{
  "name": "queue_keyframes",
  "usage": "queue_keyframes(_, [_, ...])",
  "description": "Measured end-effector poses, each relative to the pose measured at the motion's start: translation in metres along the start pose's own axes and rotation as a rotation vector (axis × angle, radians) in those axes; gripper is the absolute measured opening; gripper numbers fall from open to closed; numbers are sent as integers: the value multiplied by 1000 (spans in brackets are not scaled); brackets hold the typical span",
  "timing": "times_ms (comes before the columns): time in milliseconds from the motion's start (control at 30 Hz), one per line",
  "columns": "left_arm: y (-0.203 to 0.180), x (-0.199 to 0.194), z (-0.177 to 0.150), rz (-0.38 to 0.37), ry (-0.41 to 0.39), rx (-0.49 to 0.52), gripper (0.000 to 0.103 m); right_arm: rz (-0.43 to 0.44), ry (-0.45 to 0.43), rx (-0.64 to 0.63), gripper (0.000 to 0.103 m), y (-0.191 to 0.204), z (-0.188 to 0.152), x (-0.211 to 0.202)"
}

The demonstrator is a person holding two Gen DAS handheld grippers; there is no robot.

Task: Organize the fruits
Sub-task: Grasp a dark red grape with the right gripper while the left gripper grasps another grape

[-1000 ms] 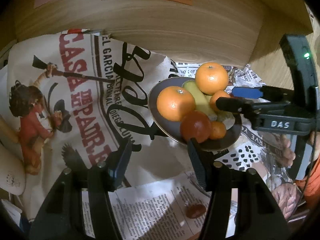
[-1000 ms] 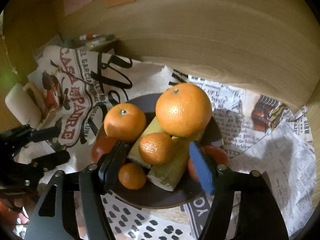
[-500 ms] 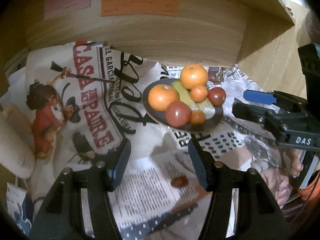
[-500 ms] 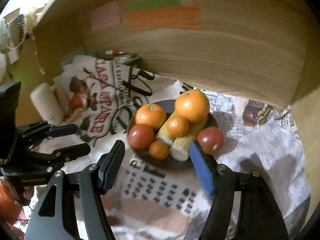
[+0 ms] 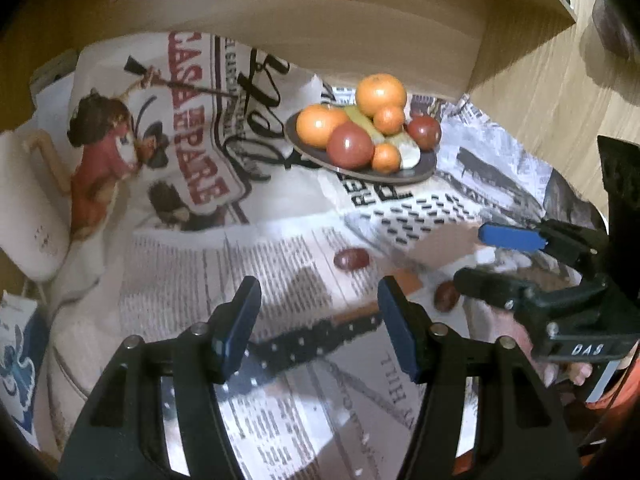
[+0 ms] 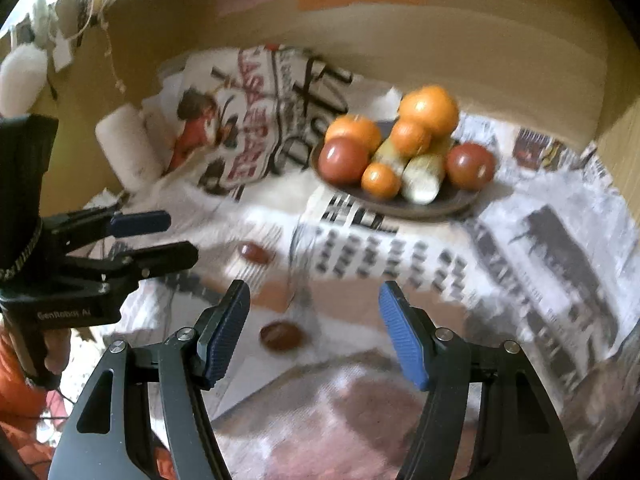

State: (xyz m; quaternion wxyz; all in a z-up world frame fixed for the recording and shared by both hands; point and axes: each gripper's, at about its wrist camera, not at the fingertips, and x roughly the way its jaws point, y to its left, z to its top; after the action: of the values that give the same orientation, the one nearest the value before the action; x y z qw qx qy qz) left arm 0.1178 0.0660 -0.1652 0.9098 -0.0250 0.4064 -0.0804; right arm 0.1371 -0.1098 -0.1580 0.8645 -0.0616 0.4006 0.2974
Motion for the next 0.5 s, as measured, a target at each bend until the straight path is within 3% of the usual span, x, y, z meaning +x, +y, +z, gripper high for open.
queue_keyframes(100, [0, 3, -8, -8, 14, -7, 61, 16, 30, -8, 60, 6, -9, 7])
queue_keyframes(167, [0, 6, -11, -16, 24, -10, 61, 33, 55, -10, 48, 8, -11, 12])
queue_keyframes(300, [-2, 10, -12, -25, 31, -3, 59, 37, 74, -19, 36, 11, -17, 19])
queue_keyframes(367, [-3, 13, -10, -29, 33, 6, 56, 35, 72, -27, 25, 13, -16, 19])
queue_keyframes(500, [-8, 24, -4, -36, 47, 23, 49, 32, 69, -35, 23, 13, -14, 20])
